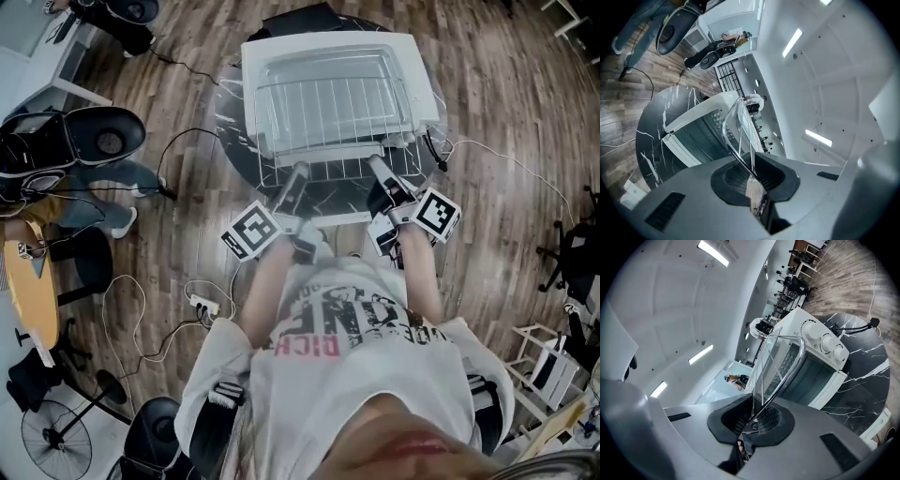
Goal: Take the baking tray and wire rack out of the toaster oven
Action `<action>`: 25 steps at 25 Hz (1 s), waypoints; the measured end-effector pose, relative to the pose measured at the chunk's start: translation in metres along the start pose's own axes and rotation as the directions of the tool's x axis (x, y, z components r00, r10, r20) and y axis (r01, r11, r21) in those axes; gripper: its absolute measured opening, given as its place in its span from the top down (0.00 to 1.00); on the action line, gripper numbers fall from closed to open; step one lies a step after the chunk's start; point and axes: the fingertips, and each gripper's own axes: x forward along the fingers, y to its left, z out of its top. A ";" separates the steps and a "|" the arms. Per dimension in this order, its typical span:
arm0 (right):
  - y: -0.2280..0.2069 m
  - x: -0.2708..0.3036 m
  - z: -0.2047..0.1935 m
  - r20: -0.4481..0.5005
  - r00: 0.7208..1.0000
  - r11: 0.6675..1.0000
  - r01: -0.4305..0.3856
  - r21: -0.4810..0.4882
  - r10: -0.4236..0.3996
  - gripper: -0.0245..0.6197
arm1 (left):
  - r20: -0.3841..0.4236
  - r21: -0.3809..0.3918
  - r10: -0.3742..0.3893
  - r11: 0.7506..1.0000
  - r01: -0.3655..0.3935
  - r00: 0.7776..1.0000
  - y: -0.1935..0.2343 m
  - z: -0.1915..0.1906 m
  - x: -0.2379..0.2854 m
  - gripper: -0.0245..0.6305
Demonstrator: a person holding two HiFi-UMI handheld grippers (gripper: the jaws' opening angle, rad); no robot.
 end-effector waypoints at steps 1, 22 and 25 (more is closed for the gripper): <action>-0.001 0.001 0.000 0.002 1.000 1.000 0.004 0.001 -0.004 0.95 | -0.001 -0.002 0.001 1.000 -0.001 1.000 0.001 0.001 0.001 0.93; -0.005 0.045 0.034 0.014 0.999 0.998 0.045 0.038 -0.046 0.95 | -0.002 -0.026 -0.009 1.000 0.008 1.000 0.002 0.039 0.051 0.93; 0.000 0.051 0.033 0.015 0.999 0.999 0.036 0.036 -0.036 0.95 | 0.000 -0.025 -0.014 1.000 0.014 1.000 0.002 0.045 0.050 0.93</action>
